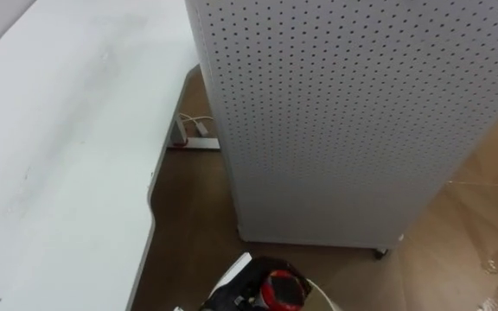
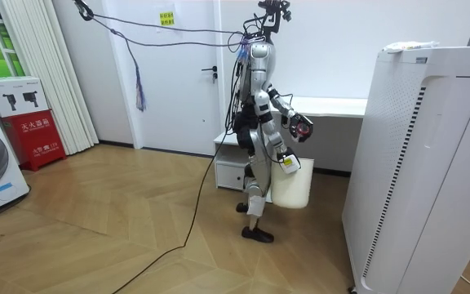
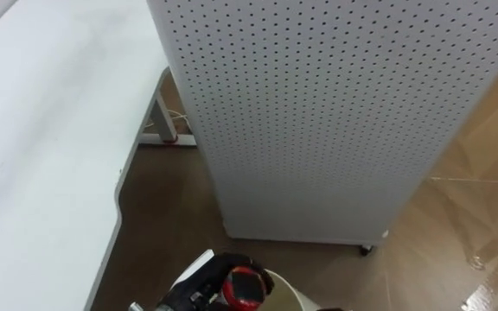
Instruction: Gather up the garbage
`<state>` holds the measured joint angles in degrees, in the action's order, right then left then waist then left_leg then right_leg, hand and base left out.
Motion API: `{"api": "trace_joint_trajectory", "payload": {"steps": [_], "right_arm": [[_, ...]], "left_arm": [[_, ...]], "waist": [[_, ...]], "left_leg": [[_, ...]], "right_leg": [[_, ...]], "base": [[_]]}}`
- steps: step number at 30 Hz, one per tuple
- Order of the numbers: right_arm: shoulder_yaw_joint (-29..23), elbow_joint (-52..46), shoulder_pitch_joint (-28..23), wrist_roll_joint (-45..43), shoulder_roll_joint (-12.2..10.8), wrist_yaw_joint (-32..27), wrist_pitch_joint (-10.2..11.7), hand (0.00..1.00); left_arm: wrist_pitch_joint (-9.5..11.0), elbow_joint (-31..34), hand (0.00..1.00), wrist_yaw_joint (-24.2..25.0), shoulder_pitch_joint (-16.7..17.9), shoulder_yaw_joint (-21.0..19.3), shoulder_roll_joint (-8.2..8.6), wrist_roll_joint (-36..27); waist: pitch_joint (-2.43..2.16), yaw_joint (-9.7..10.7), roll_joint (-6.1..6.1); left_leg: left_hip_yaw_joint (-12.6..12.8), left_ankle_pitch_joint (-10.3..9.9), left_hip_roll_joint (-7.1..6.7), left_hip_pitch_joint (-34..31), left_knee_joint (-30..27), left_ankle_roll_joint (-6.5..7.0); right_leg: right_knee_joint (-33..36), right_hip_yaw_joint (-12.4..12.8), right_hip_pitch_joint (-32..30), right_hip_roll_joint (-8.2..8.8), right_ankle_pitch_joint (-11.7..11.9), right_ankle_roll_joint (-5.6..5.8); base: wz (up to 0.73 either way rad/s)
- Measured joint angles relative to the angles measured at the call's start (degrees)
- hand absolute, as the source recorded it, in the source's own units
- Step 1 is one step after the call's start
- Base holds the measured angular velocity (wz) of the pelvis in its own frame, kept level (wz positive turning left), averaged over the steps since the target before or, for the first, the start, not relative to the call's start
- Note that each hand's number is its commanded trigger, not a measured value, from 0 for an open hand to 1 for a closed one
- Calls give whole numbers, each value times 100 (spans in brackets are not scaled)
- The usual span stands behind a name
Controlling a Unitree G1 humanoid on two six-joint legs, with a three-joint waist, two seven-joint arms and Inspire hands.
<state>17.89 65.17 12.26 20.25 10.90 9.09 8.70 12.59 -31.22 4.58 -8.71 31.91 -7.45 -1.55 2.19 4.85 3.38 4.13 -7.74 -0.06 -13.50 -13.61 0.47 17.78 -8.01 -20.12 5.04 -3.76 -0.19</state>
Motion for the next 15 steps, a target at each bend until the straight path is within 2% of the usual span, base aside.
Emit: {"api": "trace_joint_trajectory", "payload": {"steps": [9,15], "right_arm": [[94,9,-15,-23,-36,23,-57,100],[98,12,-20,-52,36,13,-63,100]], "left_arm": [[1,-32,0,7,7,6,17,-1],[1,-31,0,7,7,36,23,12]], "waist": [[1,4,-3],[1,51,-4]], "left_leg": [[29,9,-4,18,9,13],[31,8,0,20,29,14]], "right_leg": [[19,-9,4,6,-8,12],[-8,-7,4,-4,-9,11]], "base": [[0],[0]]}}
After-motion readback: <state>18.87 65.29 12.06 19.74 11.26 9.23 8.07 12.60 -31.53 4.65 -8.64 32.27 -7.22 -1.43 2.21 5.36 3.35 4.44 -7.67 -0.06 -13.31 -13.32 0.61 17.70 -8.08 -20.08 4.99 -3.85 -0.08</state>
